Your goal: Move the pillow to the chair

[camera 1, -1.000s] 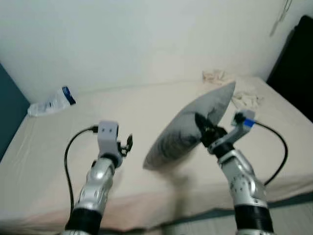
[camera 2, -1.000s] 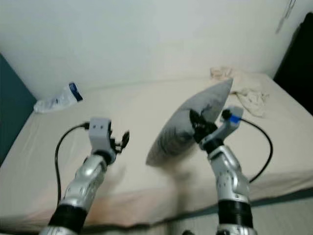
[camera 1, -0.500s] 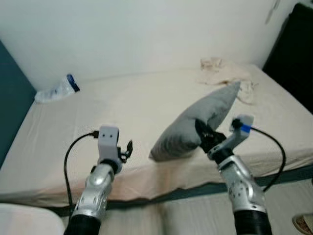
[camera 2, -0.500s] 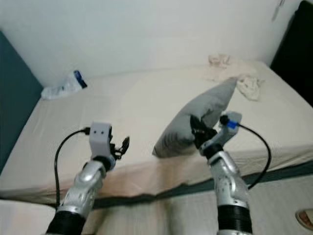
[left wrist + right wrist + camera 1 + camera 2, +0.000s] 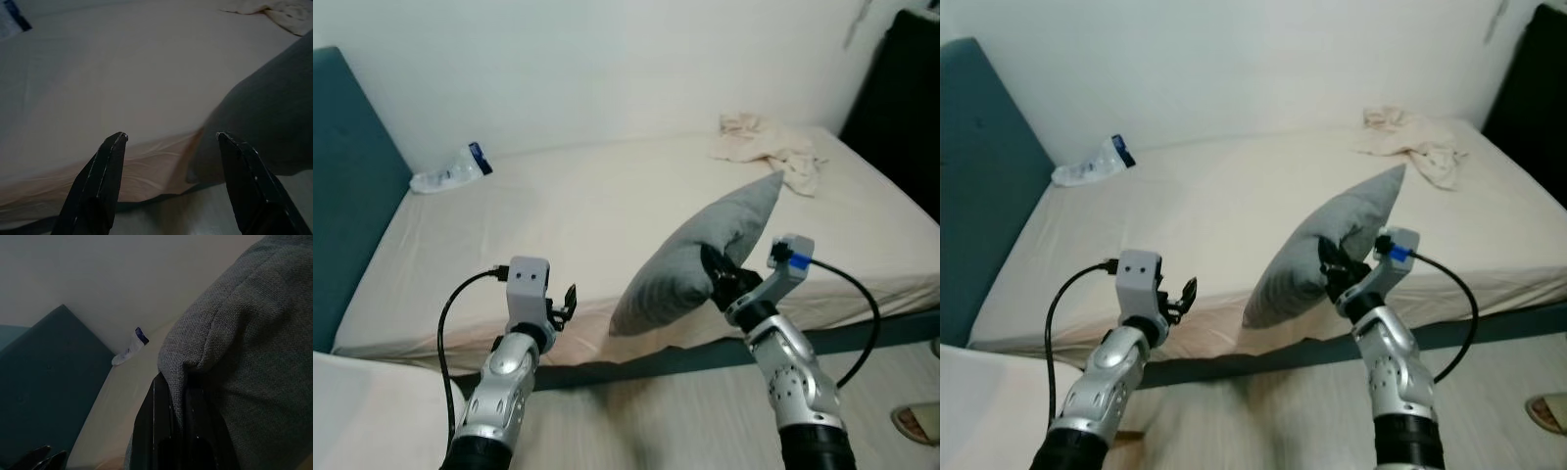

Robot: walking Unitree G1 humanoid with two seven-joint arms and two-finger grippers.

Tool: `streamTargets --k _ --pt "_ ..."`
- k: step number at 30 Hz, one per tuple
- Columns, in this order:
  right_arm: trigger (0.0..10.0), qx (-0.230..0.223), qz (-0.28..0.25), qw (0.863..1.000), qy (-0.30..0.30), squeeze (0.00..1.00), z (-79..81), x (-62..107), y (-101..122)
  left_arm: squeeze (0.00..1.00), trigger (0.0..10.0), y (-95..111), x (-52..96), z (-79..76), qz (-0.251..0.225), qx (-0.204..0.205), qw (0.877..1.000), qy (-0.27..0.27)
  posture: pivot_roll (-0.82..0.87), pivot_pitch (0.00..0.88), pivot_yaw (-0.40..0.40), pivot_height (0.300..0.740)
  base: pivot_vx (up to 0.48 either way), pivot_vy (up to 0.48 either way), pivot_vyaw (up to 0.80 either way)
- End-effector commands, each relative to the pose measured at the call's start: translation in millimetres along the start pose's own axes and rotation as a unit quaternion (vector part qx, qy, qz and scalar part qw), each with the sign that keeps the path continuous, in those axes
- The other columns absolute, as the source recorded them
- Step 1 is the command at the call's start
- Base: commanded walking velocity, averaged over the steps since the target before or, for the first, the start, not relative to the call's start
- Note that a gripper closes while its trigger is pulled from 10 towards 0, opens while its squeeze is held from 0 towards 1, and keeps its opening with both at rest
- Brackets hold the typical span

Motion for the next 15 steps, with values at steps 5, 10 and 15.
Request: streamTargets --k 5,10,15 --pt "10.0 0.014 -0.025 1.000 0.011 0.00 4.6 -5.2 12.2 0.00 10.0 -4.1 1.9 5.4 0.011 -0.003 1.000 0.010 -0.07 0.103 0.074 0.740 0.000 0.000 0.00" --pt "10.0 0.018 -0.040 0.999 0.021 0.00 6.5 -3.3 16.9 0.00 10.0 -4.1 1.8 4.0 0.010 -0.004 1.000 0.008 -0.07 0.102 0.073 0.740 0.000 0.000 0.00" --pt "10.0 0.018 -0.017 1.000 0.012 0.00 4.1 -5.5 11.1 0.00 10.0 -4.4 1.6 2.9 0.010 -0.003 1.000 0.006 -0.08 0.101 0.071 0.740 0.000 0.000 0.00"
Point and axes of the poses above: a point about 5 cm out from each wrist's last joint towards the gripper, its own x axis pointing back from the gripper into the wrist, its own y axis along the axis of the wrist's last joint, z = x × y, the point moved 4 cm from there along -x, pointing out of the wrist towards the gripper, and after that the axes turned 13 degrees about x, right-handed, at the moved point
